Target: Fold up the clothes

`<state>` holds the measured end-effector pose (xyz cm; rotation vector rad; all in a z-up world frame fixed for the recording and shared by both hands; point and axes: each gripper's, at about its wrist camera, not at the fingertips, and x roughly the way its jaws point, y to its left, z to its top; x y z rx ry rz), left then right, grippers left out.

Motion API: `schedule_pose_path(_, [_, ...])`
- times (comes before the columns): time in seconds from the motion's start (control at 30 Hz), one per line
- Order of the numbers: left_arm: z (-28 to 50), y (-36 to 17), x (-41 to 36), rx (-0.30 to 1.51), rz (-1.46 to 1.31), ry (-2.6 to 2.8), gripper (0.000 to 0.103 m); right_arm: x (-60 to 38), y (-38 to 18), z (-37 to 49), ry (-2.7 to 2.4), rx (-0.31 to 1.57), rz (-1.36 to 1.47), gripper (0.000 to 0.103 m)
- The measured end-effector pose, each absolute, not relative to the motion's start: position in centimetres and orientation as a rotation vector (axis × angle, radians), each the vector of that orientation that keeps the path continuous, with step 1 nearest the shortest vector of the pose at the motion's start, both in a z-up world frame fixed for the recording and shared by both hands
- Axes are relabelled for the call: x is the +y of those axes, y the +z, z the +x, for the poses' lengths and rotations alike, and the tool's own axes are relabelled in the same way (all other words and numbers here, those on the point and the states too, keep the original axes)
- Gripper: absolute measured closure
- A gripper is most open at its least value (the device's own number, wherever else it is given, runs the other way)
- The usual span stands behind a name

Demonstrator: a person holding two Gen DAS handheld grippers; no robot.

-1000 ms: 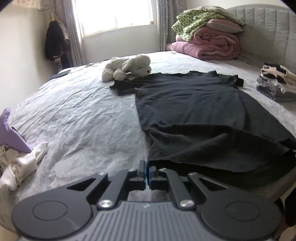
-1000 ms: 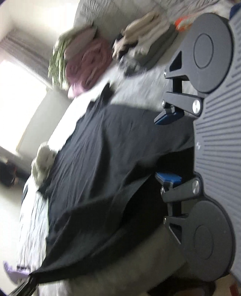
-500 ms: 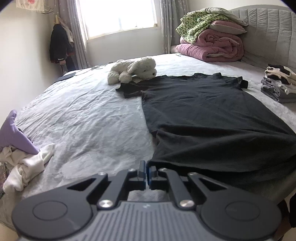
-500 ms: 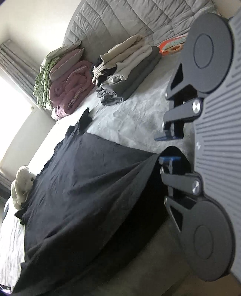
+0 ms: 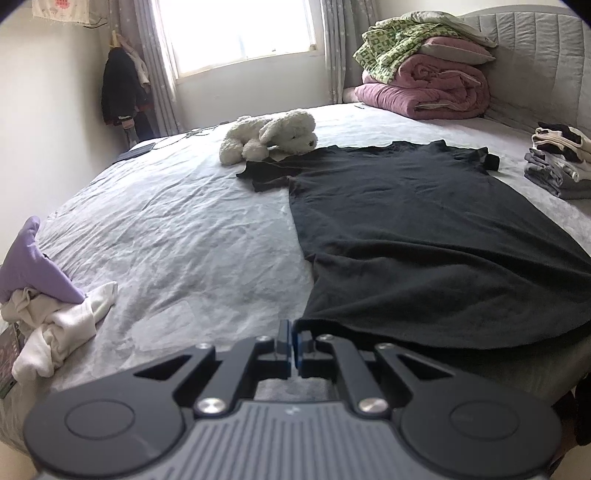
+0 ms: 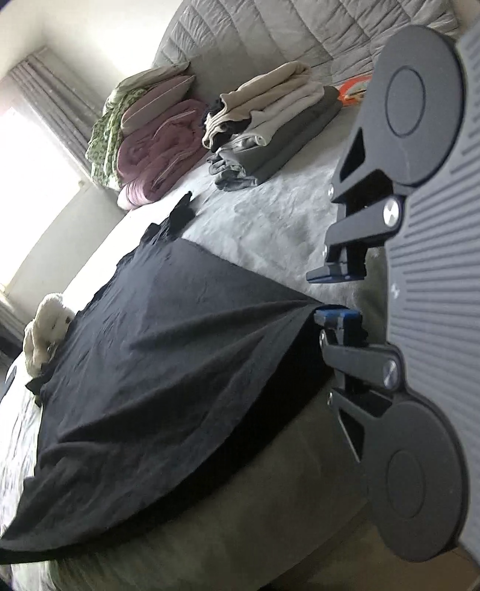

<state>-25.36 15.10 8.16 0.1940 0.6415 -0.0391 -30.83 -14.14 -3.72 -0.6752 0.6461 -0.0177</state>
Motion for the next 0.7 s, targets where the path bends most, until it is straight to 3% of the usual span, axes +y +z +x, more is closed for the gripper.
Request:
schedule_pose_path(0.07, [-25.4,8.1,15.0,0.641,0.200,-0.039,0.101,-14.6,-3.4,-30.7,-0.008,0.658,-0.640,0.091])
schedule_pose_path(0.13, [-25.3,8.2,15.1,0.647,0.196,-0.037,0.101,-15.0,-2.9,-30.6,-0.005,0.668,-0.599,0.103])
schedule_pose_path(0.23, [-24.8,8.6,15.2,0.660,0.204,-0.034,0.101,-16.1,-2.3,-29.6,-0.035,0.689,-0.562,0.103])
schedule_pose_path(0.57, [-22.0,20.8,15.9,0.521,0.171,-0.051,0.101,-20.8,16.6,-24.4,-0.105,0.378,-0.332,0.103])
schedule_pose_path(0.7, [-23.1,15.7,15.5,0.665,0.227,-0.085,0.101,-21.0,8.8,-26.2,-0.062,0.594,-0.316,0.103])
